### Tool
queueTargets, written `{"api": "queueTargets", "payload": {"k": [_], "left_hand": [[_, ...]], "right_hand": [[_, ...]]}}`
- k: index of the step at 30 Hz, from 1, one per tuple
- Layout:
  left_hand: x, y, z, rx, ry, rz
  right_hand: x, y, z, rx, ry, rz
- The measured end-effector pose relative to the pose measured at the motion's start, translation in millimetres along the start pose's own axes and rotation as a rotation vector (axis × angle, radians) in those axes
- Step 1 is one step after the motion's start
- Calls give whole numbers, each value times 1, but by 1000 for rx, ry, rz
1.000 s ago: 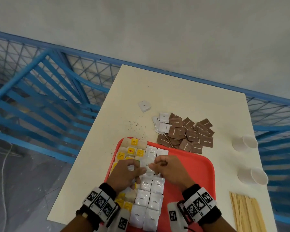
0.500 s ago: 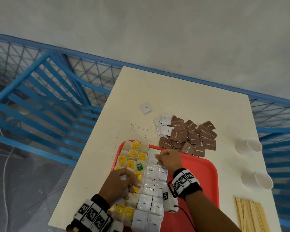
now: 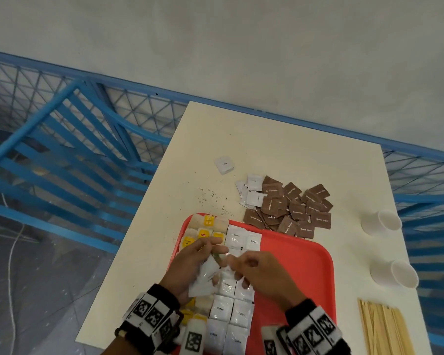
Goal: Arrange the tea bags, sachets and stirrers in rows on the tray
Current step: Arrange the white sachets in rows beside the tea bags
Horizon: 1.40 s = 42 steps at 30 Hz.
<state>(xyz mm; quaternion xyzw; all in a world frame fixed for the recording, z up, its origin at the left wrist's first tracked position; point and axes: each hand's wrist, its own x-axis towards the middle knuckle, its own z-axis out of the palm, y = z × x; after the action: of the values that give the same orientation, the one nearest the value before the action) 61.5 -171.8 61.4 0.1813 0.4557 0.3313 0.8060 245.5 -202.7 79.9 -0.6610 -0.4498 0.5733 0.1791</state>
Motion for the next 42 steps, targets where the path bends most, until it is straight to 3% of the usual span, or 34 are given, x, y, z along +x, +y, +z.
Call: {"api": "queueTargets", "payload": {"k": [5,11,16,20,22,24,27,32,42], "left_hand": [[-2,-8,20,197,-87,77],[-4,-10,26,419,-4,129],[-6,-12,24,60,-95,-77],[-7,-16,22,460,-72,49],[-9,-17,24,539,-54,72],[-8,-19,23,492,0,76],[-6,-20,18,381,104,70],[-12,-19,2,358,112,-6],[-14,-19,-9,367,131,-42]], "right_hand": [[-18,4,18,148,85,-112],[-33,17,8,408,228,-126],[-44,23,-1,422,156,-195],[-41,27,-9,401,150,-211],[-37,30,-11,362,118,-226],[-31,34,-13,343,119,-209],[-10,46,-22,290,243,-148],[46,70,-42,228,430,42],[83,68,-40,209,457,144]]}}
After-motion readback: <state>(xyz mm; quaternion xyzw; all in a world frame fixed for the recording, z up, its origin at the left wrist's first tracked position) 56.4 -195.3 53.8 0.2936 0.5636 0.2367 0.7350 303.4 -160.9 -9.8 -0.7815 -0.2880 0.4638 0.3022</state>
